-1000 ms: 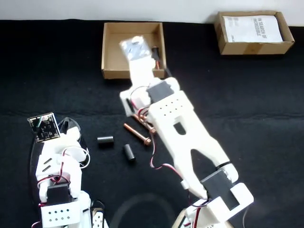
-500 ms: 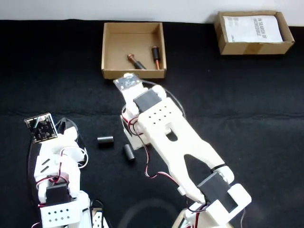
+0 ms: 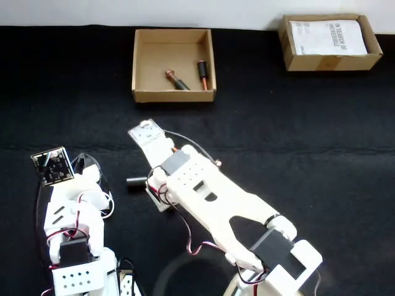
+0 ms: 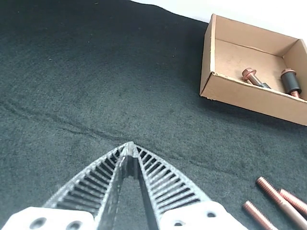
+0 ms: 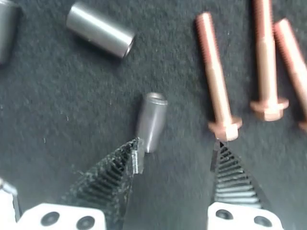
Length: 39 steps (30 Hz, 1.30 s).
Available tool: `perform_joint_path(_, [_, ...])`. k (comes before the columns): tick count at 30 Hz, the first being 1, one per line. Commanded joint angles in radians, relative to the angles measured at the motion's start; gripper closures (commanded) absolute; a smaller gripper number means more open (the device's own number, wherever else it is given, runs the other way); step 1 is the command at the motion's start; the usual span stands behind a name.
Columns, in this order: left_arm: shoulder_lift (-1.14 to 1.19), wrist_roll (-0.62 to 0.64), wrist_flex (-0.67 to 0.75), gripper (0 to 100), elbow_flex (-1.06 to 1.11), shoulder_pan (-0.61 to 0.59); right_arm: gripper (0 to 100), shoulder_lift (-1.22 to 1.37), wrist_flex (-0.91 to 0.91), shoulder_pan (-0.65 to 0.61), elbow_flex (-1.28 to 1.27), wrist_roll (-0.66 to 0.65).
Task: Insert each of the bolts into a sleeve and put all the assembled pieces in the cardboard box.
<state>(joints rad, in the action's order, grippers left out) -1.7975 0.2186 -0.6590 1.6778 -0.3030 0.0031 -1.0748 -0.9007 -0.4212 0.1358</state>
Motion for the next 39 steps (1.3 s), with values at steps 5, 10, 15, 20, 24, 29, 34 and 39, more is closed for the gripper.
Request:
perform_joint_path(5, [0.002,-0.005,-0.005,98,0.018,-0.012,84.0,-0.048,0.096,-0.005,-0.045,0.005])
perform_joint_path(10, [0.002,-0.005,-0.005,98,0.018,-0.012,84.0,0.036,0.101,-0.005,-0.038,0.005])
perform_joint_path(15, [0.002,-0.006,-0.005,98,0.018,-0.012,84.0,0.108,0.096,-0.007,0.022,0.011])
perform_joint_path(20, [0.002,-0.006,-0.005,98,0.018,-0.012,84.0,0.124,0.093,-0.019,0.059,0.011])
perform_joint_path(24, [0.002,-0.006,-0.003,98,0.018,-0.012,84.1,0.124,0.054,-0.051,0.059,0.02])
perform_joint_path(29, [0.002,-0.006,-0.003,98,0.018,-0.012,84.4,0.127,0.053,-0.018,0.051,0.052])
perform_joint_path(34, [0.002,-0.006,-0.002,98,0.018,-0.012,87.5,0.127,0.051,0.013,0.051,0.048])
perform_joint_path(39, [0.002,-0.006,-0.002,98,0.018,-0.01,98.7,0.127,0.051,0.035,0.054,0.005])
